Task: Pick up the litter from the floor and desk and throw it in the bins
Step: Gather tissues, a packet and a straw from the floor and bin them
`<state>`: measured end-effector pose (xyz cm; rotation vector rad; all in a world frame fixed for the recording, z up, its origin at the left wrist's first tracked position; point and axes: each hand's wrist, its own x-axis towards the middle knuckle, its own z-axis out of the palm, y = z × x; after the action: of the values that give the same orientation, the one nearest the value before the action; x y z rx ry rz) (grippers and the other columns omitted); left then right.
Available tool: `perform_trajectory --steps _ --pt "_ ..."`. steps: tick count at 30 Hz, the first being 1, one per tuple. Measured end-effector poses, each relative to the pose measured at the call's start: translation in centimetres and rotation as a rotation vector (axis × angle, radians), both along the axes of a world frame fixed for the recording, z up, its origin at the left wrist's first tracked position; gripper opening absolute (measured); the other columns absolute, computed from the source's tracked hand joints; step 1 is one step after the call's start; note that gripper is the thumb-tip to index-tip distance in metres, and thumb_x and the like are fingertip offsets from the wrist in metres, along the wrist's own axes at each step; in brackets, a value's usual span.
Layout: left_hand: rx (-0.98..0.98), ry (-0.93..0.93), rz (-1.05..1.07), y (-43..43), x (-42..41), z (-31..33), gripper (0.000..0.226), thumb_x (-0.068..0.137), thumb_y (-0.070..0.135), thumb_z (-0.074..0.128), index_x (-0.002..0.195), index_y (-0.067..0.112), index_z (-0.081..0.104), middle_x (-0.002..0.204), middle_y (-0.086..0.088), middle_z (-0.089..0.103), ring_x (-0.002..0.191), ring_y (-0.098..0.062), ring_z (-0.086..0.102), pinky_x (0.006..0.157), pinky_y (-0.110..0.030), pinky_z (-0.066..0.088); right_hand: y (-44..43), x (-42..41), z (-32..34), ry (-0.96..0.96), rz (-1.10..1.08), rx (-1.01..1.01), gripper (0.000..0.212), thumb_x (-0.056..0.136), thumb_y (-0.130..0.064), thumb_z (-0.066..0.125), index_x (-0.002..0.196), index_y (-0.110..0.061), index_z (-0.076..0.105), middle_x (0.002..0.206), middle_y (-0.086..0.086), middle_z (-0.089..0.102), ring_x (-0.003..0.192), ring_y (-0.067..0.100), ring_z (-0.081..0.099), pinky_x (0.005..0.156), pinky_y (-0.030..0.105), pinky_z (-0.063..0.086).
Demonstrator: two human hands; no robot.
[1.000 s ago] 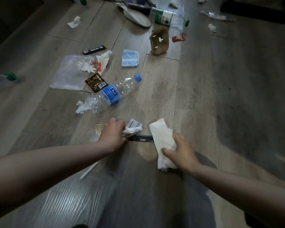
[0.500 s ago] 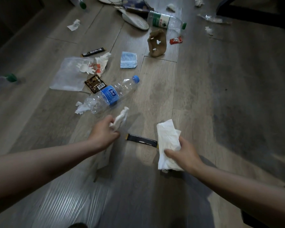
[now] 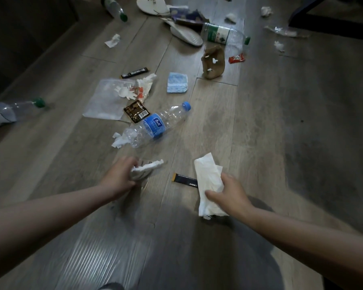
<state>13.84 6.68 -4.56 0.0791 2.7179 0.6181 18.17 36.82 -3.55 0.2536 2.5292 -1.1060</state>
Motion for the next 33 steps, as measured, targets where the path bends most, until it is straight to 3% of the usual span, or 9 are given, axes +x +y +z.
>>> perform_trajectory --steps 5,8,11,14,16,19,23,28,33 --pt "-0.071 -0.093 -0.036 -0.4 -0.4 -0.3 0.046 0.077 0.012 0.071 0.12 0.01 0.056 0.122 -0.013 0.059 0.113 -0.028 0.054 0.088 -0.032 0.044 0.1 0.1 0.0 -0.012 -0.001 0.006 0.04 0.076 -0.024 0.073 0.112 -0.018 0.056 0.107 -0.001 0.056 0.095 0.016 0.058 0.082 0.038 0.053" --pt "-0.063 -0.108 -0.016 -0.2 -0.4 -0.1 0.044 0.078 0.013 0.069 0.121 0.013 0.058 0.12 -0.011 0.062 0.109 -0.025 0.056 0.083 -0.028 0.044 0.3 0.2 0.2 -0.012 -0.01 -0.015 0.042 0.076 -0.022 0.072 0.115 -0.019 0.055 0.108 -0.001 0.057 0.098 0.017 0.059 0.083 0.038 0.053" --pt "0.014 -0.127 0.044 0.7 -0.1 0.1 0.041 0.078 0.017 0.07 0.117 0.015 0.059 0.107 -0.005 0.062 0.099 -0.022 0.057 0.073 -0.025 0.039 0.5 0.4 0.3 -0.021 -0.017 -0.039 0.041 0.076 -0.02 0.072 0.114 -0.019 0.056 0.108 -0.001 0.059 0.097 0.016 0.06 0.081 0.036 0.053" --pt "0.164 -0.123 0.1 3.1 -0.2 0.8 0.027 0.076 0.017 0.074 0.098 0.018 0.059 0.089 -0.001 0.059 0.083 -0.02 0.057 0.059 -0.025 0.036 0.8 0.6 0.4 -0.026 -0.024 -0.051 0.04 0.077 -0.02 0.071 0.113 -0.02 0.056 0.107 -0.001 0.061 0.095 0.015 0.061 0.079 0.034 0.053" --pt "0.246 -0.1 0.048 5.4 -0.6 1.3 0.026 0.075 0.016 0.075 0.098 0.019 0.063 0.087 0.0 0.06 0.082 -0.02 0.058 0.061 -0.025 0.038 1.3 0.6 0.6 -0.027 -0.035 -0.062 0.043 0.077 -0.02 0.071 0.117 -0.022 0.055 0.108 -0.002 0.063 0.095 0.014 0.062 0.078 0.033 0.053" --pt "0.261 -0.118 -0.103 8.8 -1.1 1.7 0.037 0.077 0.012 0.071 0.113 0.019 0.066 0.094 0.003 0.062 0.087 -0.017 0.059 0.07 -0.025 0.04 2.2 0.7 1.0 -0.037 -0.084 -0.09 0.045 0.078 -0.018 0.071 0.12 -0.02 0.056 0.107 -0.002 0.065 0.095 0.015 0.064 0.081 0.038 0.055" --pt "0.139 -0.139 -0.239 11.2 -1.6 1.1 0.037 0.079 0.014 0.068 0.116 0.021 0.064 0.099 -0.001 0.064 0.092 -0.02 0.06 0.07 -0.025 0.042 3.7 0.7 1.6 -0.003 -0.134 -0.083 0.038 0.077 -0.014 0.072 0.112 -0.017 0.059 0.102 0.0 0.067 0.092 0.018 0.065 0.078 0.039 0.056" --pt "-0.018 -0.143 -0.256 12.1 -1.7 0.1 0.027 0.081 0.02 0.067 0.106 0.011 0.063 0.106 -0.008 0.065 0.098 -0.027 0.061 0.073 -0.028 0.045 5.3 1.4 2.1 0.012 -0.136 -0.048 0.041 0.077 -0.017 0.073 0.115 -0.017 0.059 0.106 0.001 0.064 0.092 0.017 0.064 0.078 0.037 0.056" --pt "-0.125 -0.15 -0.24 11.6 -2.0 -0.1 0.022 0.081 0.024 0.067 0.099 0.013 0.061 0.101 -0.008 0.063 0.093 -0.026 0.061 0.066 -0.026 0.039 6.0 1.9 2.3 -0.006 -0.171 -0.063 0.042 0.078 -0.016 0.073 0.117 -0.015 0.059 0.108 0.003 0.065 0.094 0.019 0.064 0.08 0.038 0.055"
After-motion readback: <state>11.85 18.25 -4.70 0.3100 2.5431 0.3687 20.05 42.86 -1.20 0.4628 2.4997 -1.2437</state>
